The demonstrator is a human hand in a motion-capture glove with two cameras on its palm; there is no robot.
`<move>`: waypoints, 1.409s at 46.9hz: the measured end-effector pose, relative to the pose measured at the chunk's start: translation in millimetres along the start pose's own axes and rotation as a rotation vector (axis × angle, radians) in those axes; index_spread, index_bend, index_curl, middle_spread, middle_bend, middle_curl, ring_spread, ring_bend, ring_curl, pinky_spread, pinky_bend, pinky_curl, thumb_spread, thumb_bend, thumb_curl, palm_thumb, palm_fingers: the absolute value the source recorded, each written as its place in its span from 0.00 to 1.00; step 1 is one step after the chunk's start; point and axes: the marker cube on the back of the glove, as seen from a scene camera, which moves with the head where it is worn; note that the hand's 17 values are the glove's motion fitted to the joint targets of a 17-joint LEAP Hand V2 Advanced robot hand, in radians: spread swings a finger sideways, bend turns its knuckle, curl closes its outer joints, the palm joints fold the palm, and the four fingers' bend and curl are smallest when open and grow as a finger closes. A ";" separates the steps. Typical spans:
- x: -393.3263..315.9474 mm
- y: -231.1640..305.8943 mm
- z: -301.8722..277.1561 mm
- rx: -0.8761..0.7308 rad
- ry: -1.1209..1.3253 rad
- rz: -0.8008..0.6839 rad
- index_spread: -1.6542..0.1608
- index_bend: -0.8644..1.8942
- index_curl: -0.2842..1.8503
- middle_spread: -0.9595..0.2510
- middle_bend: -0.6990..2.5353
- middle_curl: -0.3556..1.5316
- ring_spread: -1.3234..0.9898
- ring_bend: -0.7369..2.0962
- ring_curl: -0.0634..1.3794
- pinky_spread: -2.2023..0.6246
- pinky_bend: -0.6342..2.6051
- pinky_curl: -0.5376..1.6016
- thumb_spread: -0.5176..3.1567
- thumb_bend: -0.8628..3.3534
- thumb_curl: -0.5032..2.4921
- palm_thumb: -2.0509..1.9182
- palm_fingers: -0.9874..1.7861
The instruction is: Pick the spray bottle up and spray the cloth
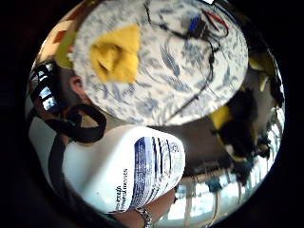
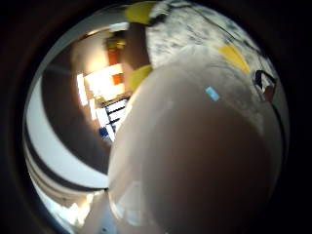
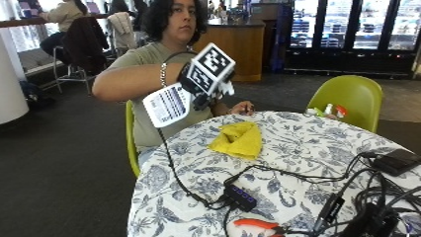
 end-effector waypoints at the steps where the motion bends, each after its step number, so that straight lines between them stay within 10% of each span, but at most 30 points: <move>1: 0.8 -7.1 8.0 -0.040 0.035 0.035 0.78 0.42 0.36 0.66 0.42 0.48 0.50 0.52 0.38 0.69 0.35 0.45 0.32 0.20 0.39 0.77 0.85; 17: 12.1 -69.8 100.4 -0.328 0.132 0.248 0.78 0.40 0.39 0.67 0.43 0.48 0.50 0.53 0.38 0.69 0.35 0.46 0.33 0.20 0.41 0.78 0.84; 43: -195.5 -86.9 -0.2 0.379 -0.574 -0.691 0.78 0.39 0.41 0.67 0.42 0.49 0.50 0.52 0.38 0.70 0.36 0.46 0.34 0.20 0.43 0.78 0.84; 66: -218.4 -198.9 110.5 0.461 -0.606 -0.838 0.78 0.40 0.43 0.67 0.43 0.49 0.50 0.52 0.38 0.69 0.35 0.45 0.32 0.20 0.44 0.77 0.85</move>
